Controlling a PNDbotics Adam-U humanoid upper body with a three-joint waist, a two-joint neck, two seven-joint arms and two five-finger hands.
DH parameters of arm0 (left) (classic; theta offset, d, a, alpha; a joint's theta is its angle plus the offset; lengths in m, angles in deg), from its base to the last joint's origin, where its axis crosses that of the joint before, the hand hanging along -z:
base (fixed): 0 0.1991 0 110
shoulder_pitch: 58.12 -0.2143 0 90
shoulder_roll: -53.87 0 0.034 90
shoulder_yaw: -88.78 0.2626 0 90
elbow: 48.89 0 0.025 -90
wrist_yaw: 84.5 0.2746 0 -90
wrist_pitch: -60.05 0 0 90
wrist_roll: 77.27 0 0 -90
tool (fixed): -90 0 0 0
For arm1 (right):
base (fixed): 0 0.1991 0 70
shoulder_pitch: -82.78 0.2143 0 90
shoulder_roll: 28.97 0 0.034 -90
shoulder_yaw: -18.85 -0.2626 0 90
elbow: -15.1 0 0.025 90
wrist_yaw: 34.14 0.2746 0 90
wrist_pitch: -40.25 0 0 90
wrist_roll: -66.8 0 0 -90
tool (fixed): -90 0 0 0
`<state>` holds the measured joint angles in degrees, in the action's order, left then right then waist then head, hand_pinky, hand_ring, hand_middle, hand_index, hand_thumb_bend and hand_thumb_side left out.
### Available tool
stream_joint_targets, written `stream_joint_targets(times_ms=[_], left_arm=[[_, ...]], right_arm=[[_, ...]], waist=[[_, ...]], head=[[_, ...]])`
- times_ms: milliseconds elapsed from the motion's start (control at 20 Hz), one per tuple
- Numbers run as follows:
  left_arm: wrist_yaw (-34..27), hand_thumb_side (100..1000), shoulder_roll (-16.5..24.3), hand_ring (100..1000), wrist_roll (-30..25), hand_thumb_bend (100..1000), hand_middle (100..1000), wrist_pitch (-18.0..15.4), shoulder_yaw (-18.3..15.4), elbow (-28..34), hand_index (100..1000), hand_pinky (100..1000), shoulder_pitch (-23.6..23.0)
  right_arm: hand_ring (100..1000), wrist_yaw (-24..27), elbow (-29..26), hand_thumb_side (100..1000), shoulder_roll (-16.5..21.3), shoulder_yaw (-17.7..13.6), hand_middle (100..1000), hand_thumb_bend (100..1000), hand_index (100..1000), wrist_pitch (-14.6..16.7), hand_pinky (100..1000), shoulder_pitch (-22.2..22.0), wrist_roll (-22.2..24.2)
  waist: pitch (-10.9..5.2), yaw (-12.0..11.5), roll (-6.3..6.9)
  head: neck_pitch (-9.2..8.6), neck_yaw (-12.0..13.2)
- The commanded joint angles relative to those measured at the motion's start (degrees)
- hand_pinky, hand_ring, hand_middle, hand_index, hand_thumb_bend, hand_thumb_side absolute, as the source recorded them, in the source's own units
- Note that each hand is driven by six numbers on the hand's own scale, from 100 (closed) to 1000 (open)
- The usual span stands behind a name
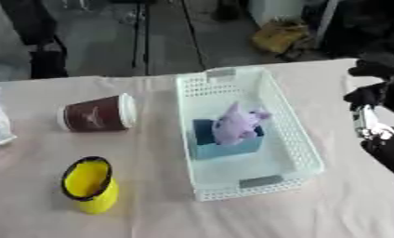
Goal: Pick up objects on the table and place them in the box.
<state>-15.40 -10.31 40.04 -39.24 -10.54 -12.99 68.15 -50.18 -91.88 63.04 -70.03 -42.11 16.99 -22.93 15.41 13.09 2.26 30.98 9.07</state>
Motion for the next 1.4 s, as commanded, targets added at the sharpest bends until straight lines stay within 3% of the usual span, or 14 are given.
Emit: stream_joint_targets(times_ms=[50,100,300,400,600,800,1100,1400], left_arm=[[-1.9,100,0.9,162,-1.1,500,100,-0.7,0.6,-0.4,174,100,0.3],[-2.3,100,1.0,141,-2.4,551,100,-1.1,0.7,-0.5,162,100,0.3],[-7.4,100,2.1,130,-11.9,541,100,-3.8,0.3,1.0,155,100,0.4],[-13.2,100,2.7,120,-17.6,488,100,-4.8,-0.7,1.3,145,100,1.0],[-26.9,100,5.2,116,-27.9,489,100,-5.4,-1.5,1.5,143,100,2.3],[-34.7,100,7.0,115,-32.0,473,100,-5.0,-1.9,3.9,143,100,2.5],[-41.6,100,7.5,113,-34.7,439,100,-5.1,-1.9,10.5,141,100,2.8],[-47.8,100,6.4,118,-40.9,400,100,-5.7,0.7,19.2,146,100,4.0]], right_arm=[[629,0.3,-1.1,600,1.2,-0.5,785,100,902,0.0,567,0.7,-0.2],[629,0.3,-1.1,600,1.2,-0.5,785,100,902,0.0,567,0.7,-0.2],[629,0.2,-1.0,624,1.3,-0.6,786,100,902,-0.1,567,0.4,-0.3],[630,0.2,-1.0,598,1.3,-0.6,786,100,902,-0.1,568,0.2,-0.4],[630,0.1,-0.8,597,1.3,-0.6,785,100,902,-0.1,568,-0.1,-0.3],[630,0.0,-0.7,597,1.4,-0.6,785,100,902,-0.1,568,-0.6,-0.3],[631,-0.1,-0.6,591,1.4,-0.7,784,100,902,-0.1,569,-1.0,-0.5],[631,-0.2,-0.6,585,1.2,-0.7,785,100,902,-0.1,570,-1.2,-0.4]], waist=[[-0.85,0.1,-0.24],[-0.90,0.1,-0.26],[-1.24,0.0,-0.42],[-1.65,-0.1,-0.45],[-2.53,-0.3,-0.28],[-3.36,-0.6,-0.08],[-4.41,-0.7,-0.05],[-5.31,-0.7,-0.08]], head=[[-0.36,-0.1],[-0.29,-0.1],[0.08,-0.3],[0.46,-0.4],[1.13,-0.5],[1.47,-0.7],[1.81,-1.2],[1.98,-1.4]])
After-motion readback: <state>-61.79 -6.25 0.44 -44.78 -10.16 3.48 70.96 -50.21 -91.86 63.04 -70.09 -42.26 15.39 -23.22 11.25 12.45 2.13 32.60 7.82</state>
